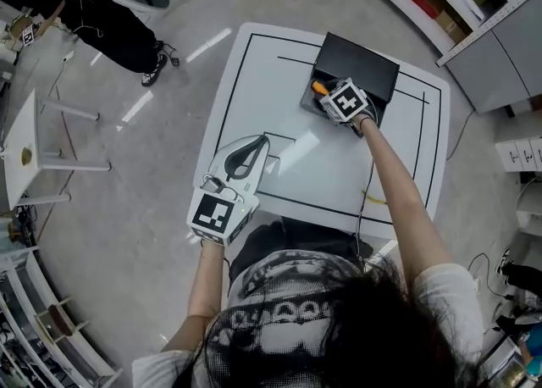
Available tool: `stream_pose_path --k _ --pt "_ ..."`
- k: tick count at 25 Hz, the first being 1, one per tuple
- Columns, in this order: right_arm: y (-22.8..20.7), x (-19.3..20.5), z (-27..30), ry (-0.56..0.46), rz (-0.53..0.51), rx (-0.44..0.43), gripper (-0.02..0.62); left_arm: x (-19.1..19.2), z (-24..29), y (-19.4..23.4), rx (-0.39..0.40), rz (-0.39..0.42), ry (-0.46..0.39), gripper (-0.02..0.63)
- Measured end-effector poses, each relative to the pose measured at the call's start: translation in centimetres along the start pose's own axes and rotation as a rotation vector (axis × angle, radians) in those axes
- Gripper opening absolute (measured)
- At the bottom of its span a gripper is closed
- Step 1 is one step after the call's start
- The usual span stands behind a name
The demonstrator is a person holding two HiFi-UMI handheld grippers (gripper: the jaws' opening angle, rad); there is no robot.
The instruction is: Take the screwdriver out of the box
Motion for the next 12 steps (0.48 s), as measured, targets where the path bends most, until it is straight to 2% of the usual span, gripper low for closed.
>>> stream_pose_path --k 4,9,12 --pt "-0.2 -0.6 0.9 0.044 -0.022 -0.009 0.137 0.5 -0.1 0.3 -0.019 -0.001 0.019 0.000" --pt "0.4 -0.7 1.8 0.136 -0.107 0.021 0.147 0.8 -0.4 0.3 -0.041 -0.011 0.022 0.000" --pt "0.3 -0.9 2.1 0.143 -0.114 0.037 0.153 1.0 -0.9 0.2 -0.048 -0.016 0.021 0.000"
Point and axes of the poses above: the fingertips, and each gripper's own axes: z forward along the fingers, y to its left, x out of its underside, the point moved 8 cm from there along -z, backward along the fingers, and after that the axes turned 7 degrees about y, right-handed, at the moved point
